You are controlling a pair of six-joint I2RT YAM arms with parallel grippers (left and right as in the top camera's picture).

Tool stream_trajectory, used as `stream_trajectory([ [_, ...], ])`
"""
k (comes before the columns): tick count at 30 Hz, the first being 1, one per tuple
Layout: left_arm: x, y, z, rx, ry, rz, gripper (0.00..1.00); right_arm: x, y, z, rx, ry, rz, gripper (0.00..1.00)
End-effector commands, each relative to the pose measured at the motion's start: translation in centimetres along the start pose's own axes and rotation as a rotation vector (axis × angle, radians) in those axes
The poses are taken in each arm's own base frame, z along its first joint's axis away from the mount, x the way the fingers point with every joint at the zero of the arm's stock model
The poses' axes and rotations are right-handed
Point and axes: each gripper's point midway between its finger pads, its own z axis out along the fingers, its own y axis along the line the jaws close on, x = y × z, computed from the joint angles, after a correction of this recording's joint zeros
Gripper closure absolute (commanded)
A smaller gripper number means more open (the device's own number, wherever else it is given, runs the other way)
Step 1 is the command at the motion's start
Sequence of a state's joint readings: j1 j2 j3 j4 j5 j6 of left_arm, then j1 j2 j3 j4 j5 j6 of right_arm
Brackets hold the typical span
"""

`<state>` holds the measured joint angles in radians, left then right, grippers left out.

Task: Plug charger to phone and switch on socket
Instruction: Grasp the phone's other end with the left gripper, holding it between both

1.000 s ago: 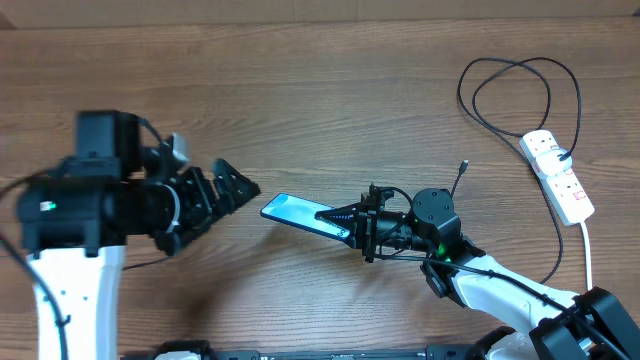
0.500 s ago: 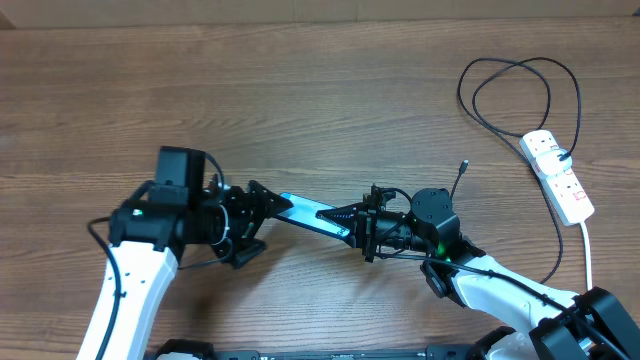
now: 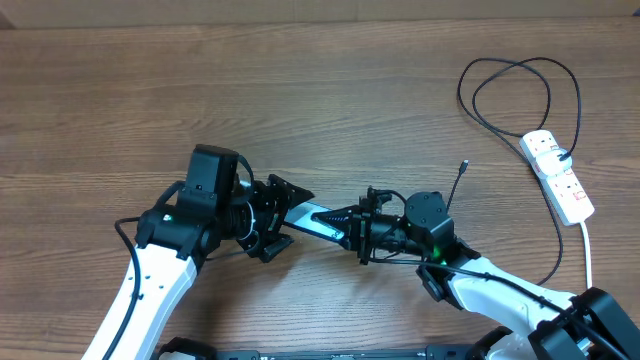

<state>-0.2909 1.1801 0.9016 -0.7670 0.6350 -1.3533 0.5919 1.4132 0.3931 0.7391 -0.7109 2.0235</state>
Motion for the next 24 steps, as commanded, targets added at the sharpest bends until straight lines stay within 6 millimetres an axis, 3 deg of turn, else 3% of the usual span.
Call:
stream_trajectory([
  [1,-0.5,0.5,0.7,-0.025,-0.03,-0.077,0.17,0.7,1.4,0.2,-0.037,0.011,0.104,0.96],
  [3,-0.6,0.6,1.0,-0.035,-0.033,-0.092,0.21,0.8,1.6,0.2,-0.047,0.016,0.093,0.96],
  [6,-0.9,0.8,1.3,-0.049,-0.037,-0.114,0.38,1.0,2.2,0.2,-0.069,0.018,0.077,0.96],
  [8,-1.2,1.0,1.4,-0.057,-0.051,-0.119,0.4,1.0,2.4,0.2,-0.078,0.019,0.071,0.96],
  [11,-1.6,1.2,1.5,-0.065,-0.071,-0.133,0.52,1.1,2.6,0.2,-0.083,0.022,0.066,0.96],
  [19,-2.3,0.0,1.6,-0.021,-0.099,-0.143,0.65,1.0,2.5,0.2,-0.084,0.019,0.067,0.96],
  [24,-2.1,-1.3,1.7,0.027,-0.097,-0.135,0.67,1.0,2.6,0.2,-0.086,0.015,0.068,0.96],
])
